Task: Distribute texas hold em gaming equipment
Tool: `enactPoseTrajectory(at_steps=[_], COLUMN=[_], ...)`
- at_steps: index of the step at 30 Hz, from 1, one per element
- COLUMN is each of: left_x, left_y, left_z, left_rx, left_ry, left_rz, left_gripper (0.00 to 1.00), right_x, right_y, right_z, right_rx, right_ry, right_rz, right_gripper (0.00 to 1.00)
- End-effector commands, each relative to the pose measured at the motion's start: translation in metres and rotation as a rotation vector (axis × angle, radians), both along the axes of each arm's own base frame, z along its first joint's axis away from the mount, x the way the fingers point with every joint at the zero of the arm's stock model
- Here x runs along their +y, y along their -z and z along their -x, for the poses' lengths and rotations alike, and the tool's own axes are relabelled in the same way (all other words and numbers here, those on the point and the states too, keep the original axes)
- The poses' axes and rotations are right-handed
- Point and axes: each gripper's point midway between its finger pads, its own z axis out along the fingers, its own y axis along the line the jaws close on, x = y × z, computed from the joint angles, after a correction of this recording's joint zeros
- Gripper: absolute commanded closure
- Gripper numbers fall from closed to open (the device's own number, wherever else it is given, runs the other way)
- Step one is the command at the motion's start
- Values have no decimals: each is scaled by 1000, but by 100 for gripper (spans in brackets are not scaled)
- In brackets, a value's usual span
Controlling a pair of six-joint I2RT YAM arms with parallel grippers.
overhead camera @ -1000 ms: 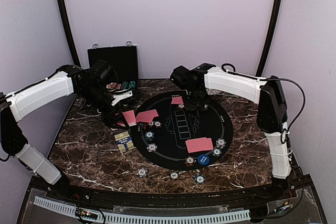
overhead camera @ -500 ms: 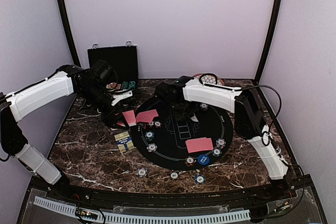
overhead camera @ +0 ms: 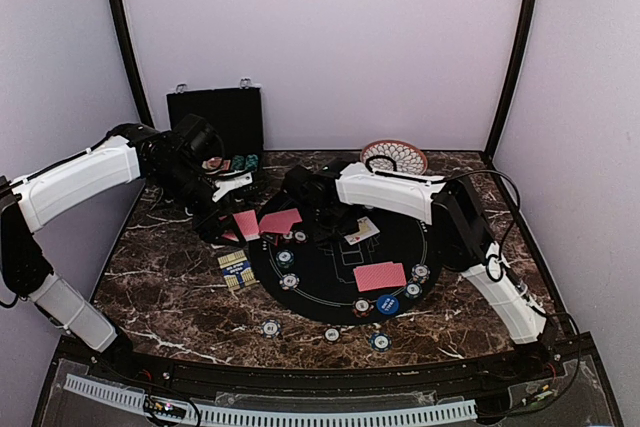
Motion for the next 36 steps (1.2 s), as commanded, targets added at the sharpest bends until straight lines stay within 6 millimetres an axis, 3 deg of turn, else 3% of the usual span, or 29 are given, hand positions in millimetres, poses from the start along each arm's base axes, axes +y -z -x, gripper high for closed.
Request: enactPoseTrajectory(at_steps=[1, 4, 7, 10, 12, 13, 16, 20, 31, 36], left_x=[4, 4, 4, 4, 4, 4, 4, 4, 5, 5], left_y=[-13, -13, -14, -14, -14, -14, -14, -14, -13, -12], left_z=[9, 9, 9, 9, 9, 9, 10, 10, 10, 11], left_rx=[-14, -14, -14, -14, -13, -12, -9, -9, -7, -8], left_ry=[8, 9, 10, 12, 12, 13, 15, 16, 14, 17], left_rz=[23, 23, 23, 24, 26, 26, 25, 26, 19, 17], left_gripper=[100, 100, 100, 100, 100, 100, 100, 100, 100, 100], right_x=[34, 36, 26, 4, -15, -33, -60, -81, -92, -88], right_y=[-23, -43, -66, -81, -82, -75, -67, -51, 0, 10], right_z=[-3, -5, -7, -10, -11, -14, -17, -22, -29, -24], right_rx=[18, 27, 40, 57, 73, 90, 115, 139, 213, 239], right_ry=[-1, -1, -6, -5, 2, 30, 59, 81, 96, 104], right_rz=[-220, -345, -484, -608, -672, -689, -752, -781, -803, -830], right_gripper=[41, 34, 25, 17, 14, 13, 13, 15, 21, 25])
